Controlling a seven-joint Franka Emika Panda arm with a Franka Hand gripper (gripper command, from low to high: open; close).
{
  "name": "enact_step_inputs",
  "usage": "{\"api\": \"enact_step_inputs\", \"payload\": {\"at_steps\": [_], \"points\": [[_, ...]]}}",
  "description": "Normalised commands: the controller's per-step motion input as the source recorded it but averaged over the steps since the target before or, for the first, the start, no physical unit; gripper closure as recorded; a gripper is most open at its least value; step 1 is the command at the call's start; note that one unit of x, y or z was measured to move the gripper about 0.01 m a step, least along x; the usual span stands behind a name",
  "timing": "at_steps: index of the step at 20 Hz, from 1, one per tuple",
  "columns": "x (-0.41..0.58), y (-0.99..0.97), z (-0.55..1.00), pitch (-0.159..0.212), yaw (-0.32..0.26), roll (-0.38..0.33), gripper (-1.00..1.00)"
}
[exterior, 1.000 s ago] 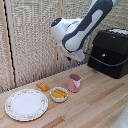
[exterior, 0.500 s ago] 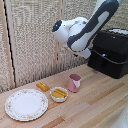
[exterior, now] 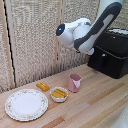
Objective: Carefully navigate your gripper to the air fryer's handle. Confidently seize the handle using your gripper. Gradually bring the handle toward yourself to access the air fryer.
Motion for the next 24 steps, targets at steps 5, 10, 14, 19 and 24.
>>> {"api": "enact_step_inputs", "payload": {"at_steps": [5,10,14,19,24], "points": [[-0.205,-0.70,-0.35,-0.107,0.027,0.004,-1.00],[-0.090,-0.69,-0.26,-0.139,0.001,0.045,-1.00],[-0.009,-0.67,-0.23,-0.103,0.019,0.061,-1.00],[-0.001,-0.54,-0.21,-0.043,0.034,0.050,-1.00],[-0.083,-0.53,-0.05,0.000,0.004,0.000,-1.00]]}}
